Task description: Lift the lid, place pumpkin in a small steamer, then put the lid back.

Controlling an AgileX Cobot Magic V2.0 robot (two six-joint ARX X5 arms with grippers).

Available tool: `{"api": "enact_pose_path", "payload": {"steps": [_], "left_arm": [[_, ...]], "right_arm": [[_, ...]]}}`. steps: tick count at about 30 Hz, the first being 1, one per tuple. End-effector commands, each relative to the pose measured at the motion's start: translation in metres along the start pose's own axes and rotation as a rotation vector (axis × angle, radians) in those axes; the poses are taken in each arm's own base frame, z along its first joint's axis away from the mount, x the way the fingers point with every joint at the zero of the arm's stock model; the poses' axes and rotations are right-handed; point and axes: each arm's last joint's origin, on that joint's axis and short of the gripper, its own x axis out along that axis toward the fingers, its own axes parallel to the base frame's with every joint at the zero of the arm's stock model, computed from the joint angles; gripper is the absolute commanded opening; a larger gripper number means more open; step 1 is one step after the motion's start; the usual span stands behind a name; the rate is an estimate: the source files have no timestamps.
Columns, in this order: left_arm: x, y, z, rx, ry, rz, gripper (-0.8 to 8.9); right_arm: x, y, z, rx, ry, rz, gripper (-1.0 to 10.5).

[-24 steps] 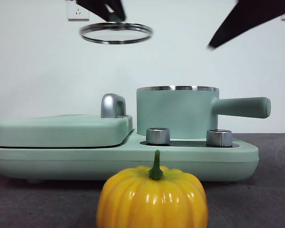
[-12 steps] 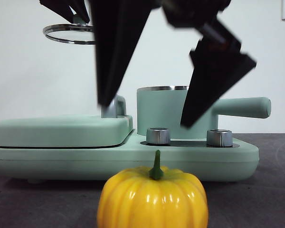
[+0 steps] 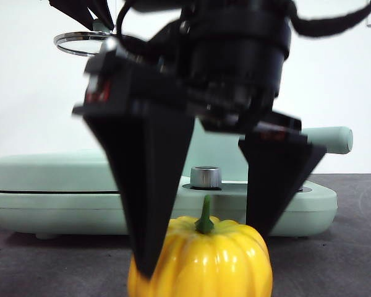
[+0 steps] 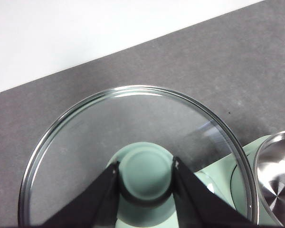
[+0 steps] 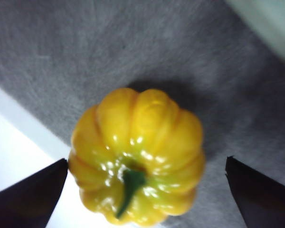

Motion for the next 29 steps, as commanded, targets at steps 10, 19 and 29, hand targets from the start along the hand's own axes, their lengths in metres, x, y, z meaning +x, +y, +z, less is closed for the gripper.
{"api": "enact_pose_path", "payload": {"steps": [10, 19, 29], "left_arm": [[-0.009, -0.001, 0.010, 0.011, -0.061, 0.001, 0.08], [-0.009, -0.001, 0.010, 0.011, -0.061, 0.000, 0.08], [-0.009, -0.001, 0.010, 0.011, -0.060, 0.000, 0.08]], "right_arm": [[0.036, 0.008, 0.010, 0.005, 0.093, 0.027, 5.6], [0.017, 0.009, 0.018, 0.010, 0.066, 0.034, 3.6], [-0.064, -0.007, 0.056, -0.013, 0.016, 0.036, 3.6]]}}
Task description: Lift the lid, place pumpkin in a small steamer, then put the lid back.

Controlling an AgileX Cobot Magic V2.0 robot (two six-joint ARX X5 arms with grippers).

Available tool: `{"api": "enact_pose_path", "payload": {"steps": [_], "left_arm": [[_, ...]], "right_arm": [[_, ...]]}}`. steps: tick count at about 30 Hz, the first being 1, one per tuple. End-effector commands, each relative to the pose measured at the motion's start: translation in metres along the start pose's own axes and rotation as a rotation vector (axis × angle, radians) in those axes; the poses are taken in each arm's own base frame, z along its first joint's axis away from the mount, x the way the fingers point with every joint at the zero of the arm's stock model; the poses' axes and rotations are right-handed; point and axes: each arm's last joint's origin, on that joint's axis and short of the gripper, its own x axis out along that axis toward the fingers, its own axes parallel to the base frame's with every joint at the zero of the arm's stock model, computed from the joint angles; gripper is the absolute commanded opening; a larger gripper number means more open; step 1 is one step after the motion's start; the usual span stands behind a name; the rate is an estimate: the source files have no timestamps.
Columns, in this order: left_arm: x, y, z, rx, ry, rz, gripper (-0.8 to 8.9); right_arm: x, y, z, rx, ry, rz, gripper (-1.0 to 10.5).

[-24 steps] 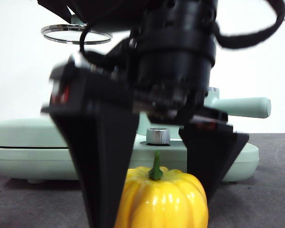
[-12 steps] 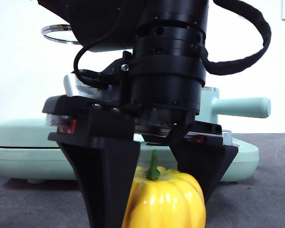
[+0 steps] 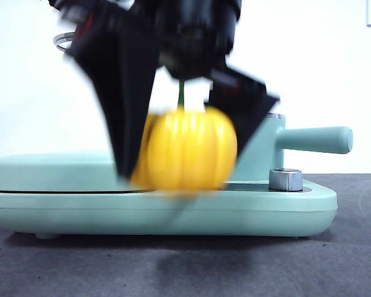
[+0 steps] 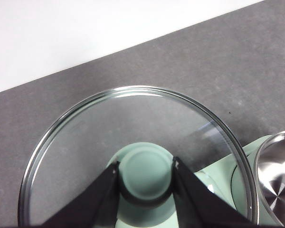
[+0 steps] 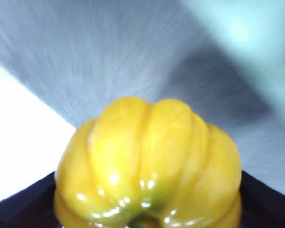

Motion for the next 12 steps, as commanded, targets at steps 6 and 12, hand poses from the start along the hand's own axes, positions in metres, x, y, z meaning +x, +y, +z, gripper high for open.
{"api": "enact_pose_path", "payload": {"steps": [6, 12], "left_arm": [[-0.008, -0.001, 0.010, 0.012, -0.063, 0.001, 0.08], [-0.008, -0.001, 0.010, 0.013, -0.064, 0.001, 0.08]], "right_arm": [[-0.078, -0.052, 0.041, 0.036, -0.139, -0.005, 3.6], [-0.109, -0.108, 0.075, 0.126, -0.235, -0.035, 3.6]]}}
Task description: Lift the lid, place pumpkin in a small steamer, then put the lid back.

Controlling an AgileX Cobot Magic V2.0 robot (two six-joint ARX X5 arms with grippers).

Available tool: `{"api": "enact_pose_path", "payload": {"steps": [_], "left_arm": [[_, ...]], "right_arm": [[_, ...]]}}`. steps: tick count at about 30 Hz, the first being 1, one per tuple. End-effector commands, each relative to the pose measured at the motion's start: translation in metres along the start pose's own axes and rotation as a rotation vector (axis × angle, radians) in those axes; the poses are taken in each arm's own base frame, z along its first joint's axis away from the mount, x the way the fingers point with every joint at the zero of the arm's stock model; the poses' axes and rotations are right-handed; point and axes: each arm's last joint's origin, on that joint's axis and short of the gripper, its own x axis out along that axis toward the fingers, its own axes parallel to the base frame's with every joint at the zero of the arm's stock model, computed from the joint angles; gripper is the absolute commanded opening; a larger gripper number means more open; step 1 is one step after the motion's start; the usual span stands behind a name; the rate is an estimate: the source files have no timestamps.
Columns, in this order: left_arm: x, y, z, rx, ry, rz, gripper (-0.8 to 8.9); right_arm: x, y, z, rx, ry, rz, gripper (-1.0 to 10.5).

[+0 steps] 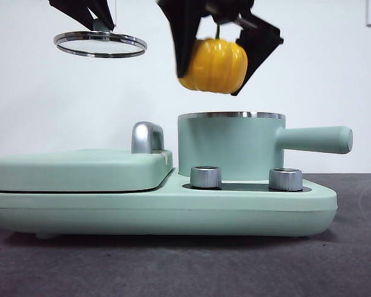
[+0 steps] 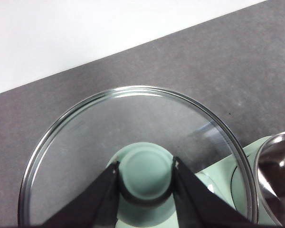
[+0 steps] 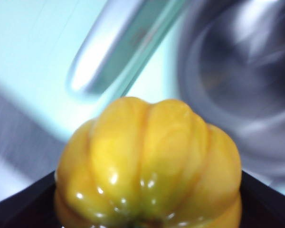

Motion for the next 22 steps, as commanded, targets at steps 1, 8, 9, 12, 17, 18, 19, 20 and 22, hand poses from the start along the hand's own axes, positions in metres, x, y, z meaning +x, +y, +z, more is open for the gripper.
{"api": "enact_pose_path", "payload": {"steps": [1, 8, 9, 12, 17, 18, 19, 20, 22], "left_arm": [[-0.008, -0.001, 0.010, 0.012, -0.061, 0.000, 0.08], [-0.008, -0.001, 0.011, 0.012, -0.067, 0.001, 0.08], [-0.008, -0.001, 0.011, 0.012, -0.068, 0.001, 0.08], [-0.008, -0.001, 0.011, 0.013, -0.070, 0.001, 0.07], [-0.007, -0.001, 0.011, 0.013, -0.071, 0.001, 0.08], [-0.007, -0.001, 0.011, 0.012, -0.071, 0.001, 0.08], [-0.007, -0.001, 0.011, 0.012, -0.071, 0.001, 0.07], [-0.007, -0.001, 0.011, 0.012, -0.071, 0.001, 0.08], [-0.007, -0.001, 0.011, 0.012, -0.070, 0.001, 0.08]], "right_arm": [[0.000, -0.016, 0.018, -0.008, -0.010, -0.014, 3.6], [0.022, -0.053, 0.048, 0.062, -0.016, -0.039, 3.6], [0.028, -0.056, 0.049, 0.067, -0.007, -0.040, 3.6], [0.045, -0.059, 0.053, 0.073, 0.031, -0.050, 3.6], [0.066, -0.060, 0.056, 0.070, 0.081, -0.093, 3.6], [0.070, -0.060, 0.056, 0.065, 0.089, -0.112, 3.6], [0.073, -0.060, 0.057, 0.061, 0.095, -0.121, 3.6], [0.076, -0.060, 0.057, 0.058, 0.102, -0.129, 3.6], [0.082, -0.061, 0.057, 0.059, 0.116, -0.134, 3.6]]}}
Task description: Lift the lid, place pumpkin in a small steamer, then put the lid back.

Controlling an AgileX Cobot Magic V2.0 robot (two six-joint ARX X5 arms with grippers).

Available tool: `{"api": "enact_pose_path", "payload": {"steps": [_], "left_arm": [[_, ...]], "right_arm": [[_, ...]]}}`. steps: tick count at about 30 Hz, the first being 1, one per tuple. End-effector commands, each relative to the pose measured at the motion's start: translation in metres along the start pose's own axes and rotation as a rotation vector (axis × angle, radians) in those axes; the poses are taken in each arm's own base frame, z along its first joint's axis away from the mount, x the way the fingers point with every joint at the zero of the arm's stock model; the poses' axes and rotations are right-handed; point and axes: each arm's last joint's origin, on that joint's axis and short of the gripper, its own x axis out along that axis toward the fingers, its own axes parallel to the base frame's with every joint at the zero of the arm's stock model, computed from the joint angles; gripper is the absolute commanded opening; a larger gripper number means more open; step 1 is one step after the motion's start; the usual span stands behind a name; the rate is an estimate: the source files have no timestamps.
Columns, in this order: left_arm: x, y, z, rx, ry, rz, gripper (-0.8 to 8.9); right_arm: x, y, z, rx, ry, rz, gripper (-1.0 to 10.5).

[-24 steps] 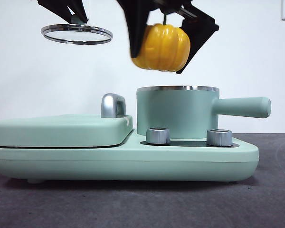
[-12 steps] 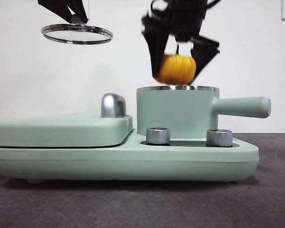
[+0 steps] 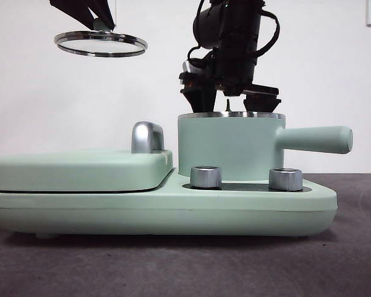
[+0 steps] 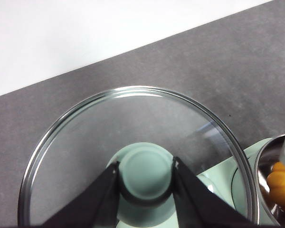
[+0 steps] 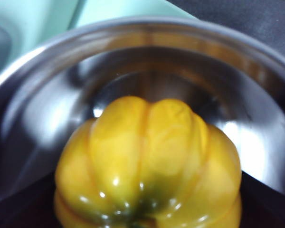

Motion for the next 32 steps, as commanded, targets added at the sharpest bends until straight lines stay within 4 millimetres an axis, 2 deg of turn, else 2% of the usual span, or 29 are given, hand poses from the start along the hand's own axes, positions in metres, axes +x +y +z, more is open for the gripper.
{"api": "enact_pose_path", "payload": {"steps": [1, 5, 11, 15, 19, 23, 27, 32], "left_arm": [[-0.007, -0.001, 0.010, 0.008, -0.062, 0.000, 0.08], [-0.007, -0.001, 0.010, 0.008, -0.063, 0.000, 0.08], [-0.007, -0.001, 0.010, 0.004, -0.063, 0.000, 0.07], [-0.007, -0.001, 0.010, 0.002, -0.063, 0.000, 0.08], [-0.007, -0.001, 0.010, 0.001, -0.063, 0.000, 0.08], [-0.007, -0.001, 0.010, 0.000, -0.063, -0.002, 0.07], [-0.007, -0.001, 0.010, -0.003, -0.063, -0.007, 0.07], [-0.007, -0.001, 0.010, -0.007, -0.063, -0.013, 0.07]], "right_arm": [[0.013, 0.003, 0.003, -0.017, 0.047, -0.009, 3.6], [0.026, 0.003, 0.004, -0.015, 0.081, -0.014, 3.6], [0.027, 0.003, 0.005, -0.015, 0.080, -0.013, 3.7], [0.027, 0.003, 0.004, -0.015, 0.087, -0.014, 4.4], [0.027, 0.003, 0.004, -0.014, 0.087, -0.014, 4.7], [0.026, 0.004, 0.004, -0.013, 0.088, -0.014, 5.6], [0.018, 0.004, 0.005, -0.013, 0.075, -0.013, 5.5], [-0.008, 0.006, 0.010, -0.016, -0.004, -0.004, 5.5]]}}
